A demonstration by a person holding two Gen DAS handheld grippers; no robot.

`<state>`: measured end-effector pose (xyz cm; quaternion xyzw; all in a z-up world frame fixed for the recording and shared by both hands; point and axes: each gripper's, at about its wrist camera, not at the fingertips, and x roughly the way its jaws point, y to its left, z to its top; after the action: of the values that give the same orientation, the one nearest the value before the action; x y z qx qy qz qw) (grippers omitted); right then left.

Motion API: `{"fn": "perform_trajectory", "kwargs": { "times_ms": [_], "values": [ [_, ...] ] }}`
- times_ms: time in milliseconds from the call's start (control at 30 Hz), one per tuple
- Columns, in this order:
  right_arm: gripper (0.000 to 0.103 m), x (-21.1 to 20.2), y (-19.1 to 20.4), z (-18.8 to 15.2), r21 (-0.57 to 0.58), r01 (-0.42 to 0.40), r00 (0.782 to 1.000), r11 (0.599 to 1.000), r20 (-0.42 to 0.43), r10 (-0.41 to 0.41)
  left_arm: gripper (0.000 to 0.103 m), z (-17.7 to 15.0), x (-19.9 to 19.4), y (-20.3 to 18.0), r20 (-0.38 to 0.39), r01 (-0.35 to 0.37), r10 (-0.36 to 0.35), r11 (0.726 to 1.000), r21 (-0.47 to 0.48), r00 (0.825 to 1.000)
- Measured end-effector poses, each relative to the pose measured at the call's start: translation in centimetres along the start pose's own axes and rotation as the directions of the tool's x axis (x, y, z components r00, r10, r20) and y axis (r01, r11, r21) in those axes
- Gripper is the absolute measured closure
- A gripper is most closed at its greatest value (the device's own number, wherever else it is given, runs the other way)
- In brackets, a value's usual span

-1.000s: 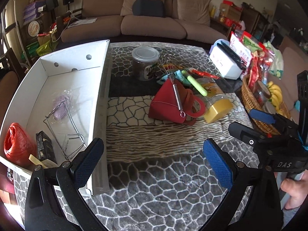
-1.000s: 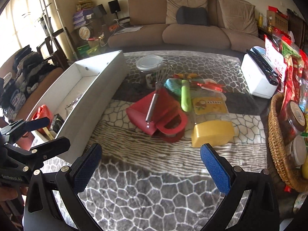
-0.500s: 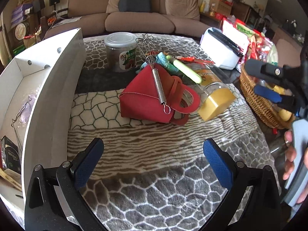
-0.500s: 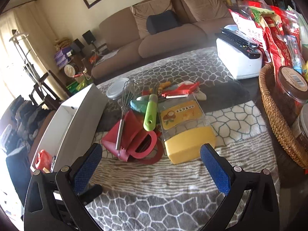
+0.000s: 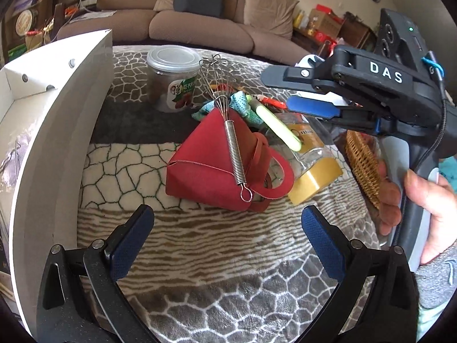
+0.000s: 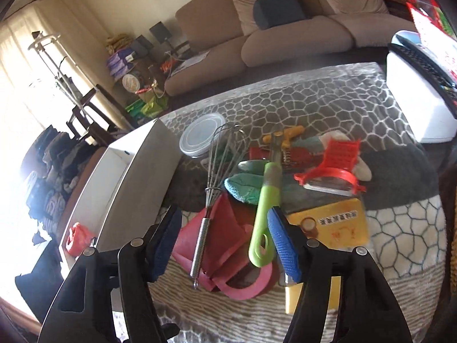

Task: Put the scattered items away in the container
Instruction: 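Grasp the wire whisk with the right gripper and lift it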

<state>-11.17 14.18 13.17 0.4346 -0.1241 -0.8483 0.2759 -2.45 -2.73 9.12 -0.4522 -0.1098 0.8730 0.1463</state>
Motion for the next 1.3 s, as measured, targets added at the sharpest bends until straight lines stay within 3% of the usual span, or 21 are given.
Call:
{"fn": "perform_trajectory", "kwargs": {
  "times_ms": [167,300,367,567,667,800,933,1133,1300],
  "values": [
    [0.038,3.9,2.2,1.9,-0.038,-0.005,0.998,0.999,-0.066,0.002,0.000,0.0,-0.2,0.0,0.000,0.003,-0.003,1.000,0.008,1.000],
    [0.038,6.4,2.6,4.4,-0.033,0.061,0.996,0.998,-0.069,-0.063,0.000,0.2,-0.4,0.5,0.002,0.010,-0.010,1.000,-0.013,1.000],
    [0.038,7.9,2.8,5.5,-0.050,0.123,0.988,0.991,-0.089,-0.127,0.000,0.4,-0.5,0.8,0.003,0.013,-0.013,1.000,-0.024,1.000],
    [0.036,12.0,2.2,7.2,-0.058,0.198,0.965,0.978,-0.161,-0.205,0.000,0.5,-0.1,1.6,-0.012,0.012,-0.013,0.999,-0.041,1.000],
    [0.051,12.7,1.1,7.1,-0.011,0.216,0.962,0.976,-0.170,-0.215,0.000,0.5,0.0,1.9,-0.019,0.016,-0.017,0.999,-0.050,1.000],
    [0.052,11.6,0.2,6.9,0.048,0.171,0.977,0.984,-0.139,-0.163,0.000,0.7,-0.1,2.3,-0.012,0.018,-0.018,0.998,-0.058,1.000],
    [0.053,8.6,0.8,6.3,0.093,0.059,0.996,0.994,-0.066,-0.053,0.000,1.0,-0.4,2.3,0.008,0.013,-0.013,0.999,-0.045,1.000],
    [0.054,2.8,5.4,4.7,0.008,-0.082,0.997,0.997,0.012,0.081,0.000,1.3,-1.0,1.4,0.074,-0.055,0.053,0.998,0.033,0.996],
    [0.054,-2.1,10.6,2.1,-0.119,-0.125,0.989,0.985,0.068,0.134,0.000,1.6,-1.8,1.6,0.121,-0.065,0.061,0.997,0.034,0.991]
  ]
}}
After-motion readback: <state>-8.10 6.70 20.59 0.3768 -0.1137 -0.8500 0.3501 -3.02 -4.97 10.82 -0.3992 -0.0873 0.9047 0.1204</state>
